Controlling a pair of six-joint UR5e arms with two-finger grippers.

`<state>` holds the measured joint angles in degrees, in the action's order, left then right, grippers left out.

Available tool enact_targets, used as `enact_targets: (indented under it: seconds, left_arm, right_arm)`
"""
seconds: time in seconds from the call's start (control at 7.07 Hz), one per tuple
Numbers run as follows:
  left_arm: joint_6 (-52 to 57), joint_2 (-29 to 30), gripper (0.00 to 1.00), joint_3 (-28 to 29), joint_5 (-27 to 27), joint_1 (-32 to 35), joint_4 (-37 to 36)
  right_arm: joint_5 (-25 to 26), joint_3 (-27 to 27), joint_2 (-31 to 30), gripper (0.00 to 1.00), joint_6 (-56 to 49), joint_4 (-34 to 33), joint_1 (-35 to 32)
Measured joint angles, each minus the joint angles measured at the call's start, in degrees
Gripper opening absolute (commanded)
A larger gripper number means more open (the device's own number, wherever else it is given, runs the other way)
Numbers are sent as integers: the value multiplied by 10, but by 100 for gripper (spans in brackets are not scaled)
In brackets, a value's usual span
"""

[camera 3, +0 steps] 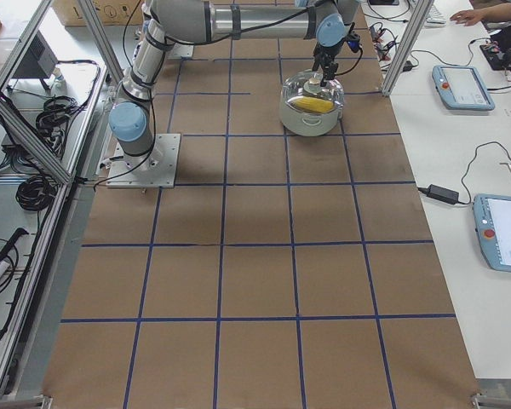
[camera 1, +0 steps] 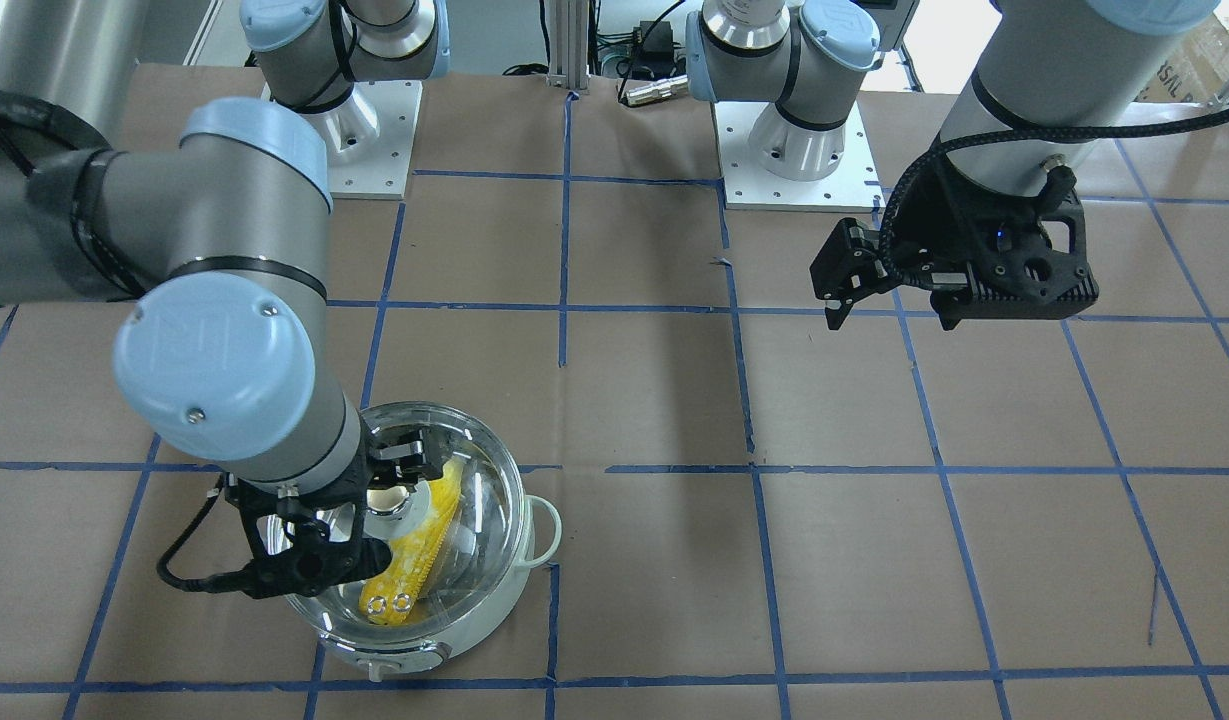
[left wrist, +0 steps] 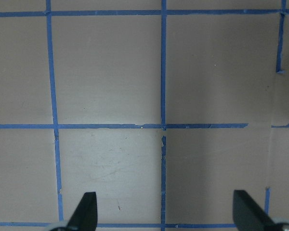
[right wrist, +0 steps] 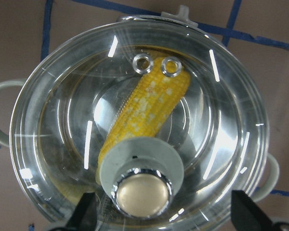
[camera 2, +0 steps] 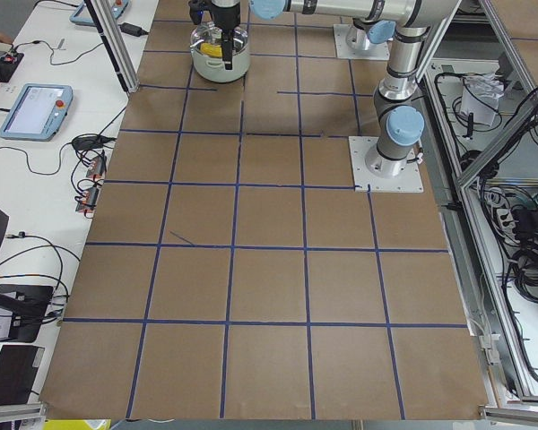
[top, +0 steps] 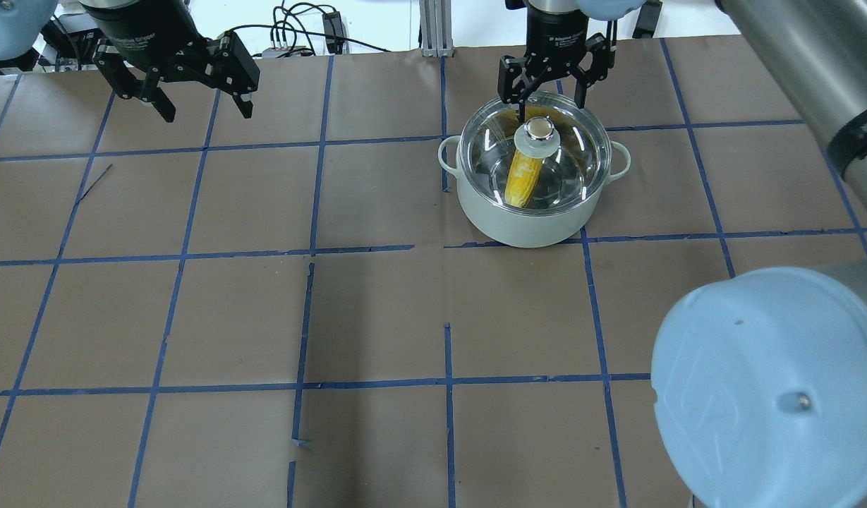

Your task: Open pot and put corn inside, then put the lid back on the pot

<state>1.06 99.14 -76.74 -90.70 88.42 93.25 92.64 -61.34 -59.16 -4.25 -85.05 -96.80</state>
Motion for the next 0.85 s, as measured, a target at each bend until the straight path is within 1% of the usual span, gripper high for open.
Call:
enact_targets:
  seconds: [0.14,0.28,0.42,0.57,0.71,0.85]
  left_arm:
    - [0,0,100,0,0,0,0]
    - [0,0,100,0,0,0,0]
    - [0,0,100,0,0,0,0]
    - [0,0,100,0,0,0,0]
    - [0,0,100,0,0,0,0]
    - [0,1,100,0,0,0,0]
  right_arm:
    - [0,-14,-36,95,-2,3,9]
    - [-1,-44,-85,95,-4,6,16]
    - [-1,-93,-140,98,-3,3,19]
    - [-1,-152,-194,99,-1,-16,20]
    - [-1,-207,-239,99,2,-50,20]
    - [-3,-242,-266,99,3,-82,19]
